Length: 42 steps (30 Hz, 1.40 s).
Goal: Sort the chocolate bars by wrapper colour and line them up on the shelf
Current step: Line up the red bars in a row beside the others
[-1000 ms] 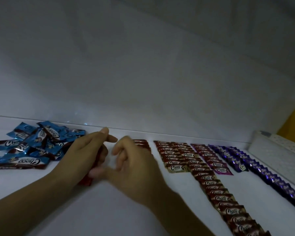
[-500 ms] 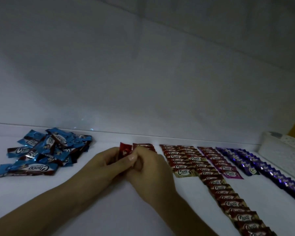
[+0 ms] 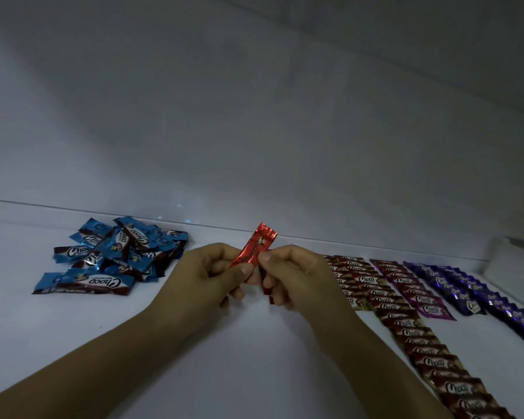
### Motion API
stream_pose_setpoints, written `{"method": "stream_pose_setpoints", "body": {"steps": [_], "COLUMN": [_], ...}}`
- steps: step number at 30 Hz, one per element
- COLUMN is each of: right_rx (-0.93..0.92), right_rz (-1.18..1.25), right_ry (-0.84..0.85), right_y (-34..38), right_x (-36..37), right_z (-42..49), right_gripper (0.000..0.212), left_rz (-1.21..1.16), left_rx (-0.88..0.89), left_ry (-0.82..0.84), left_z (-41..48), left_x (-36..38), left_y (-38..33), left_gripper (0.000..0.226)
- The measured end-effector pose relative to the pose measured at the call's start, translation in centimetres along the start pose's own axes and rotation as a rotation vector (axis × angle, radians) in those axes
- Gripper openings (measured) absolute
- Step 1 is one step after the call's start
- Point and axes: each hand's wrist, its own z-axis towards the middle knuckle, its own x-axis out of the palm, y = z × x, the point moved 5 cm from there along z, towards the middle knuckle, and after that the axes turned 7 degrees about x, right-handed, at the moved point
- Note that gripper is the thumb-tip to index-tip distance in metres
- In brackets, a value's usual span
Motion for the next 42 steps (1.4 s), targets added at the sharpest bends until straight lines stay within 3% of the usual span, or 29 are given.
{"method": "stream_pose_setpoints", "body": {"steps": [2,5,6,8,12,15,18,20,22,26,29,32,36,42], "right_rx": [0.106,0.196,0.164,0.058,0.002,0.011,0.012,0.002,-0.015,-0.142,-0.202,-0.103,0.012,-0.041], "right_rz": [0.154,0.261,0.201,0.097,-0.003,-0.007,0.037,0.046,0.031,-0.157,-0.228,-0.313,-0.622,-0.897], "right_ry": [0.034,0.125,0.137,0.135,0.103,0.096,0.078,0.057,0.044,0.053,0.002,-0.030,0.140,0.013], "right_y": [-0.2,0.1,0.1,0.4,0.3,0.3,0.2,0.2,0.2,0.8,1.4,1.1,-0.1,-0.5], "right_x": [0.0,0.1,0.1,0.2,0.0,-0.2,-0.4,-0.6,-0.7,-0.2,-2.0,-4.4,-3.8,-4.3], "right_z": [0.2,0.1,0.0,-0.2,-0.3,-0.2,-0.1,0.0,0.0,-0.1,0.2,0.6,0.7,1.3], "right_gripper": [0.038,0.055,0.049,0.025,0.024,0.013,0.009,0.009,0.008,0.003,0.011,0.014,0.010,0.020], "left_rz": [0.193,0.961,1.096,1.179,1.102,0.971,0.756,0.529,0.385,0.478,0.480,0.495,0.452,0.373], "left_rx": [0.136,0.680,0.811,0.871,0.801,0.729,0.454,0.292,0.245,0.335,0.270,0.127,0.106,0.141], "left_ry": [-0.043,-0.013,0.036,0.105,0.096,0.018,-0.115,-0.123,-0.095,-0.019,0.016,0.050,0.027,-0.007], "left_z": [-0.1,-0.5,-0.6,-0.7,-0.8,-0.8,-0.3,-0.1,-0.1,-0.3,-0.1,-0.1,0.0,-0.2], "left_x": [-0.6,-1.2,-1.0,-1.3,-1.6,-1.4,-1.7,-1.8,-1.7,-1.1,-0.8,-1.0,-1.2,-1.4], "left_y": [-0.8,-4.0,-4.4,-4.4,-4.2,-4.4,-3.0,-1.8,-1.5,-2.2,-1.8,-0.7,-0.3,-0.7], "left_gripper": [0.010,0.019,0.025,0.029,0.031,0.012,0.030,0.028,0.021,0.012,0.009,0.022,0.023,0.052]}}
